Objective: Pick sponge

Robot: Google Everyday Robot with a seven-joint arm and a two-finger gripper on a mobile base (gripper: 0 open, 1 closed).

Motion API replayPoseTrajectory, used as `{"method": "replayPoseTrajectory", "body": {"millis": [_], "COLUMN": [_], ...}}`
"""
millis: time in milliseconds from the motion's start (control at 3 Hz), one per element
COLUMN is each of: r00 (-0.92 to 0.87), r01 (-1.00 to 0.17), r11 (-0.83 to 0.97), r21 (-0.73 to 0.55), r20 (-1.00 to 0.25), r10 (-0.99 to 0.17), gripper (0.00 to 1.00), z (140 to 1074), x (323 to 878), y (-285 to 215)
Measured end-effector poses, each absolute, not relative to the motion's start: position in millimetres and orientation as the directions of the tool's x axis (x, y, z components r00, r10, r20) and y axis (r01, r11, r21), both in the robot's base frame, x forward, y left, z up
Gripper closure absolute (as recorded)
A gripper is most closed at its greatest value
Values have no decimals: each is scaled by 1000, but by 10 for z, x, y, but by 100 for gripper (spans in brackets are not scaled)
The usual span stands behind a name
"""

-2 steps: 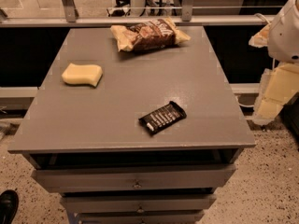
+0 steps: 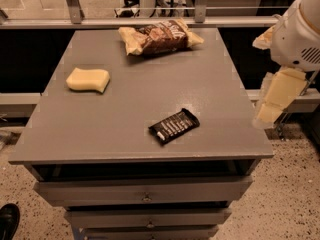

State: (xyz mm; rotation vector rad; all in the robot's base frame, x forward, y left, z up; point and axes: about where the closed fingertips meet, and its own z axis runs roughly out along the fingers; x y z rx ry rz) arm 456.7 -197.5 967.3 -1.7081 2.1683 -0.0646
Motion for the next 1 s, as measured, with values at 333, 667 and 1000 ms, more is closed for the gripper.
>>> {"method": "replayPoseTrajectory", "body": {"millis": [333, 667, 1000], "r00": [-151, -118, -79], "r01": [-928, -926, -917], "r11": [258, 265, 289], "r21": [-269, -269, -274], "r20": [-359, -459, -586], "r10": [-921, -880, -807], "gripper": [0, 0, 0], "z": [9468, 9291, 9235], "x": [4906, 5261, 5665], "y": [-1628, -1247, -774]}}
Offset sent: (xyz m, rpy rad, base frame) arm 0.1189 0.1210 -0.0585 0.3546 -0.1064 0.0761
